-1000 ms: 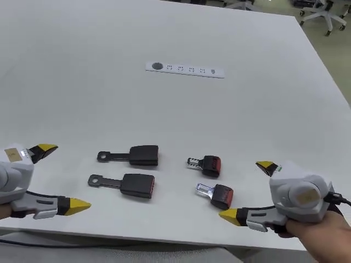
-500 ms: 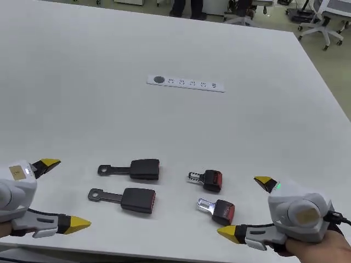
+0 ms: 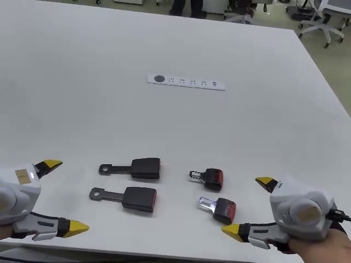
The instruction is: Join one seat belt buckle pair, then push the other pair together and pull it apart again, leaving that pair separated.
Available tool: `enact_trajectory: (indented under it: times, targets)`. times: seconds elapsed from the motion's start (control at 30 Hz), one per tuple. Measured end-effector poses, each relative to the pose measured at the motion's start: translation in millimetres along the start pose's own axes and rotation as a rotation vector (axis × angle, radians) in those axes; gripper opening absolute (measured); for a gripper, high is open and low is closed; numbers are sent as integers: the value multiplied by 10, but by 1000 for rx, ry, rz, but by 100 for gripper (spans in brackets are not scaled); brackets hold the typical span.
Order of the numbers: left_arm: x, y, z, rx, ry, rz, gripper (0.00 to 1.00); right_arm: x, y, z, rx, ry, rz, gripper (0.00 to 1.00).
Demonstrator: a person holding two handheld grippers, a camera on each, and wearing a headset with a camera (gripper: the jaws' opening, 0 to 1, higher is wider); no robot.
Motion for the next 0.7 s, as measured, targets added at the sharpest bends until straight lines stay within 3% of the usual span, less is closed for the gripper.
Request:
enact_trajectory:
  times: [0.47, 0.7]
  targets:
    - [37, -5, 6, -5, 7, 4, 100, -9, -44, 4, 13, 14, 9, 99]
    - [46, -8, 23, -10, 2, 6, 100, 1, -37, 9, 14, 17, 15, 99]
Point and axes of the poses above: the centre of the closed fingertips' face, and the gripper's own axes: y roughly backward along the fingers, x roughly to its right, z roughly out of its underside, the point moved 3 cm from there along y, roughly backward along the fingers, and after that the axes turned 5 degrees about -x, right-handed, at the moved point
